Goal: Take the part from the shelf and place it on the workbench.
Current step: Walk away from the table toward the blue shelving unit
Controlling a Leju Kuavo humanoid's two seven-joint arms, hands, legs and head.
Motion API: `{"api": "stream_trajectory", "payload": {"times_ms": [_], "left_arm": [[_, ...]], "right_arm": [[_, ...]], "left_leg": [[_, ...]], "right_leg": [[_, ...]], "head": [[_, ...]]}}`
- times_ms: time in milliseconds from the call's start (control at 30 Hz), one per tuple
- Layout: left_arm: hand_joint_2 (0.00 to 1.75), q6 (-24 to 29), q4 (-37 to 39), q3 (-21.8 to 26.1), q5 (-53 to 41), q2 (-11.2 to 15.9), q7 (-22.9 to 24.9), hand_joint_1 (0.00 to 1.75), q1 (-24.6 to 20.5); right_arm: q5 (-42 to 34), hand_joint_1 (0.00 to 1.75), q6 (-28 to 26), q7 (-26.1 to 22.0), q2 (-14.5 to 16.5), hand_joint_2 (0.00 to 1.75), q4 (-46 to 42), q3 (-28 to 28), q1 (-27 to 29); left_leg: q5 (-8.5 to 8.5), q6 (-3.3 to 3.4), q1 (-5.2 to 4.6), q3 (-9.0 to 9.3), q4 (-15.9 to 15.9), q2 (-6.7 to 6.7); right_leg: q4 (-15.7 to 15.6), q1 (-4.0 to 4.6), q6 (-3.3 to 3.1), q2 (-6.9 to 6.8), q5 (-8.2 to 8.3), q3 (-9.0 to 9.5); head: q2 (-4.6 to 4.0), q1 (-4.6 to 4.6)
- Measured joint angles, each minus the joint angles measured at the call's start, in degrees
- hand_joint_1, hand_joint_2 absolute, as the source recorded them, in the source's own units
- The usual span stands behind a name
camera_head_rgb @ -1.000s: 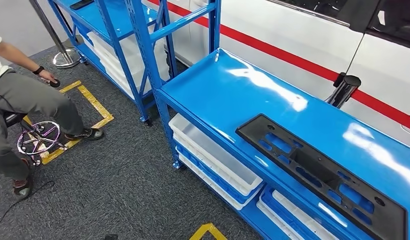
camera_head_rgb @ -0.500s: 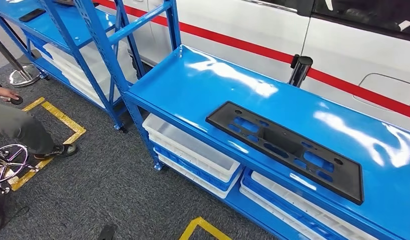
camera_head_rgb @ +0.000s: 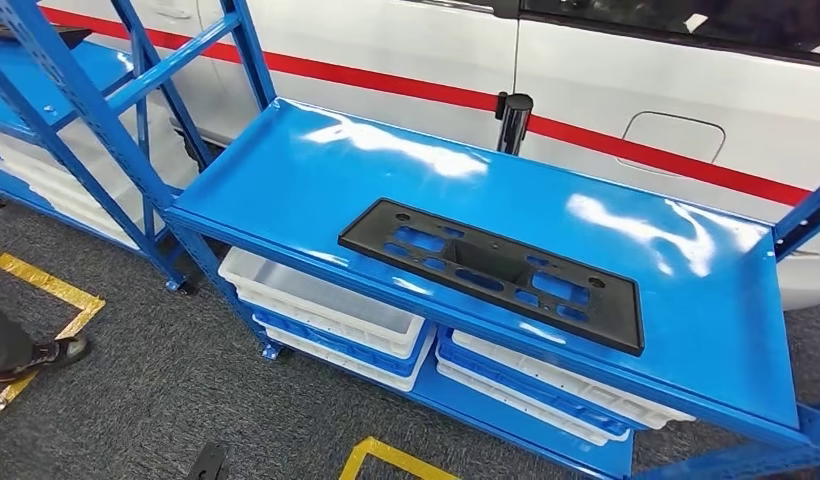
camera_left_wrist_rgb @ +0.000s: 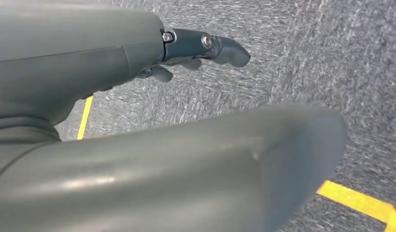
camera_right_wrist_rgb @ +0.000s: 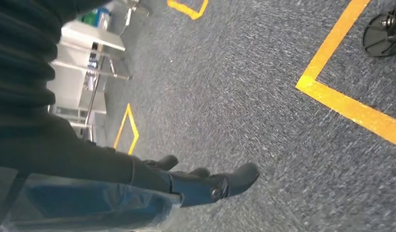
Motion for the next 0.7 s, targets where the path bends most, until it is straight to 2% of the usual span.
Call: {"api": "stream_trajectory", "payload": {"times_ms": [33,67,100,133,167,200,233,267,300,333,367,400,433,467,500,533,567,600,633,700], "left_arm": [[0.00,-0.10,-0.03,0.09,0.08,0.08,-0.04,0.00,-0.15],[0.00,-0.15,-0.08,0.16,0.15,0.14,-0.07,0.00,-0.36],[0.00,-0.19,-0.11,0.18,0.17,0.14,-0.10,0.00,-0.53],[0.00,-0.23,-0.14,0.19,0.15,0.11,-0.14,0.00,-0.64],[0.00,-0.28,-0.15,0.21,0.13,0.10,-0.17,0.00,-0.68],[0.00,-0.33,-0.14,0.26,0.11,0.10,-0.18,0.00,-0.65],[0.00,-0.40,-0.14,0.32,0.11,0.13,-0.18,0.00,-0.61],[0.00,-0.49,-0.13,0.37,0.11,0.11,-0.17,0.00,-0.58],[0.00,-0.59,-0.13,0.41,0.11,0.07,-0.14,0.00,-0.58],[0.00,-0.73,-0.13,0.42,0.11,0.00,-0.11,0.00,-0.59],[0.00,-0.87,-0.13,0.42,0.08,-0.07,-0.08,0.00,-0.62],[0.00,-0.97,-0.15,0.43,0.02,0.02,-0.02,0.00,-0.66],[0.00,-1.07,-0.16,0.43,-0.07,0.09,0.03,0.00,-0.73],[0.00,-1.14,-0.18,0.43,-0.16,0.19,0.07,0.00,-0.83],[0.00,-1.17,-0.21,0.43,-0.24,0.28,0.14,0.00,-0.94],[0.00,-1.20,-0.22,0.42,-0.27,0.22,0.20,0.00,-1.06],[0.00,-1.21,-0.25,0.42,-0.30,0.19,0.26,0.00,-1.17],[0.00,-1.22,-0.27,0.42,-0.31,0.15,0.31,0.00,-1.24],[0.00,-1.22,-0.29,0.42,-0.32,0.11,0.33,0.00,-1.25],[0.00,-1.23,-0.29,0.43,-0.33,0.12,0.42,0.00,-1.15]], "right_arm": [[0.02,0.00,0.00,0.03,-0.03,1.75,0.00,-0.01,0.03],[0.02,0.00,0.00,0.05,-0.06,1.75,0.01,-0.03,0.12],[0.02,0.00,-0.01,0.07,-0.09,1.75,0.01,-0.06,0.15],[0.02,0.00,-0.01,0.07,-0.15,1.75,0.02,-0.08,0.07],[0.01,0.00,-0.02,0.08,-0.19,1.75,0.02,-0.11,-0.04],[-0.01,0.00,-0.02,0.08,-0.21,1.75,0.02,-0.14,-0.15],[-0.03,0.00,-0.02,0.08,-0.24,1.75,0.02,-0.19,-0.17],[-0.05,0.00,-0.02,0.08,-0.27,1.75,0.02,-0.26,-0.09],[-0.08,0.00,-0.02,0.08,-0.32,1.75,0.02,-0.32,0.02],[-0.10,0.00,-0.03,0.08,-0.39,1.75,0.02,-0.37,0.12],[-0.13,0.00,-0.03,0.08,-0.45,1.75,0.02,-0.39,0.16],[-0.15,0.00,-0.03,0.08,-0.38,1.75,0.02,-0.40,0.08],[-0.17,0.00,-0.03,0.08,-0.37,1.75,0.01,-0.42,-0.03],[-0.20,0.00,-0.03,0.08,-0.27,1.75,-0.01,-0.42,-0.11],[-0.25,0.00,-0.03,0.08,-0.21,1.75,-0.02,-0.44,-0.16],[-0.28,0.00,-0.04,0.08,-0.24,1.75,-0.03,-0.47,-0.11],[-0.32,0.00,-0.03,0.08,-0.20,1.75,-0.03,-0.50,-0.01],[-0.33,0.00,-0.03,0.08,-0.24,1.75,-0.02,-0.54,0.06],[-0.33,0.00,-0.04,0.08,-0.25,1.75,-0.02,-0.56,0.11],[-0.33,0.00,-0.04,0.09,-0.19,1.75,-0.02,-0.60,0.10]], "left_leg": [[0.23,0.22,-0.13,0.04,-0.31,0.64],[0.66,0.43,-0.08,0.20,-0.89,1.33],[1.12,0.72,0.00,0.31,-1.56,1.95],[1.57,0.99,0.08,0.37,-2.20,2.70],[1.87,1.14,0.13,0.30,-2.60,3.50],[1.94,1.25,0.05,0.10,-2.67,4.28],[2.01,1.23,0.00,-0.08,-2.65,5.18],[2.06,1.15,-0.01,-0.23,-2.63,6.02],[2.11,1.03,0.03,-0.33,-2.60,6.78],[2.12,0.81,0.14,-0.38,-2.51,7.53],[2.03,0.45,0.20,-0.41,-2.25,8.26],[1.82,-0.02,0.18,-0.50,-1.94,8.93],[1.50,-0.56,0.12,-0.55,-1.51,9.63],[1.20,-1.05,0.03,-0.56,-1.16,10.24],[0.99,-1.44,0.01,-0.49,-1.03,10.81],[0.85,-1.74,0.12,-0.33,-0.92,11.42],[0.64,-2.09,0.41,-0.24,-0.80,11.38],[-0.14,-2.42,0.69,-0.39,-0.10,10.33],[-1.53,-2.67,0.93,-0.98,1.49,8.70],[-5.89,-2.86,1.07,-3.69,7.96,5.02]], "right_leg": [[-0.19,-0.02,0.37,0.51,0.23,-0.31],[-0.03,0.07,0.61,0.06,0.26,-0.65],[0.77,0.22,0.66,-1.06,-0.18,-1.30],[2.75,0.33,0.52,-2.59,-1.24,-2.48],[6.08,0.25,0.24,-4.35,-2.89,-4.16],[10.09,0.09,0.11,-5.34,-4.70,-6.20],[13.92,-0.18,0.23,-5.86,-6.14,-8.03],[16.23,-0.46,0.65,-6.14,-6.83,-9.01],[16.45,-0.76,1.30,-6.38,-6.68,-8.85],[14.05,-1.08,2.11,-6.81,-5.69,-7.31],[9.64,-1.42,2.92,-7.95,-4.32,-4.67],[5.60,-1.53,3.39,-9.37,-3.25,-2.26],[2.32,-1.62,3.47,-10.42,-2.39,-0.43],[0.70,-1.57,3.16,-11.03,-2.06,0.46],[0.70,-1.36,2.59,-10.75,-2.08,0.34],[0.74,-1.36,2.04,-9.90,-1.95,0.13],[0.83,-1.43,1.58,-9.14,-1.86,0.03],[0.85,-1.51,1.17,-8.49,-1.69,-0.07],[0.83,-1.60,0.79,-7.83,-1.48,-0.14],[0.84,-1.32,0.17,-6.59,-1.09,-0.40]], "head": [[0.00,-0.06],[0.00,-0.05],[0.00,0.03],[0.00,0.15],[0.00,0.29],[0.00,0.39],[0.00,0.47],[0.00,0.49],[0.00,0.50],[0.00,0.53],[0.00,0.52],[0.00,0.63],[0.00,0.66],[0.00,0.61],[0.00,0.56],[0.00,0.43],[0.00,0.33],[0.00,0.32],[0.00,0.26],[0.00,0.15]]}}
